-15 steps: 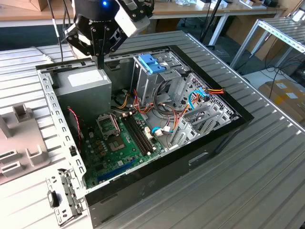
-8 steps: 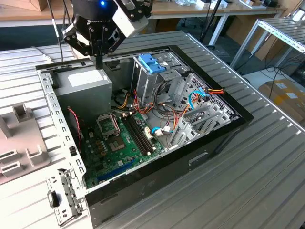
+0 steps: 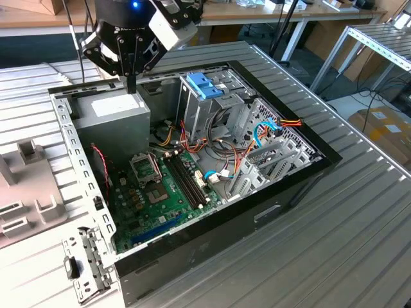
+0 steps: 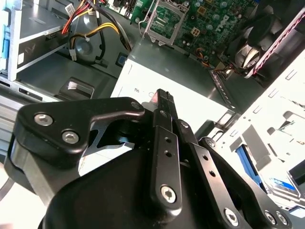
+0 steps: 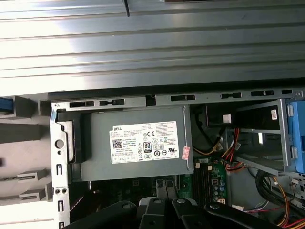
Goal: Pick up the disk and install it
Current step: 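Reach for the disk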
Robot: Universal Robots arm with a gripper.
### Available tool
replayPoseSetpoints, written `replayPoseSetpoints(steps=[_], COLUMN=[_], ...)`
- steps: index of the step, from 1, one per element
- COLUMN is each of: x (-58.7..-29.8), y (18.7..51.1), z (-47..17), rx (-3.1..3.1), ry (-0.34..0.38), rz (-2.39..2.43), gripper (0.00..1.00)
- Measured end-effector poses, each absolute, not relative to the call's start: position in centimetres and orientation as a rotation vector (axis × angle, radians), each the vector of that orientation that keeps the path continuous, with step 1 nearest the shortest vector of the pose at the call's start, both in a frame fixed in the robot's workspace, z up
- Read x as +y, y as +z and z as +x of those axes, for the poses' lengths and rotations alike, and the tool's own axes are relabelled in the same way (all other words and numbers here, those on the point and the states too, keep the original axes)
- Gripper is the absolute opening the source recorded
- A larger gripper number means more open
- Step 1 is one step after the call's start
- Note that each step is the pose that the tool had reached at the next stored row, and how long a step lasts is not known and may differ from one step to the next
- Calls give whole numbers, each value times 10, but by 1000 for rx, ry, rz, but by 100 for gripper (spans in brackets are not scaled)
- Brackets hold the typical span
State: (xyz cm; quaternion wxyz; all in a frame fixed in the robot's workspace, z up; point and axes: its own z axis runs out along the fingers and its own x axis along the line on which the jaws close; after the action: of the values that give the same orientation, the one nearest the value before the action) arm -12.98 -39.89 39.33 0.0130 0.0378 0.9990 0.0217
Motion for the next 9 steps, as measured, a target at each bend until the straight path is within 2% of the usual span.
replayPoseSetpoints(steps=[9], x=[-399], y=[393], z=[-133], rx=[3113], ry=[68], rz=[118], gripper=[11])
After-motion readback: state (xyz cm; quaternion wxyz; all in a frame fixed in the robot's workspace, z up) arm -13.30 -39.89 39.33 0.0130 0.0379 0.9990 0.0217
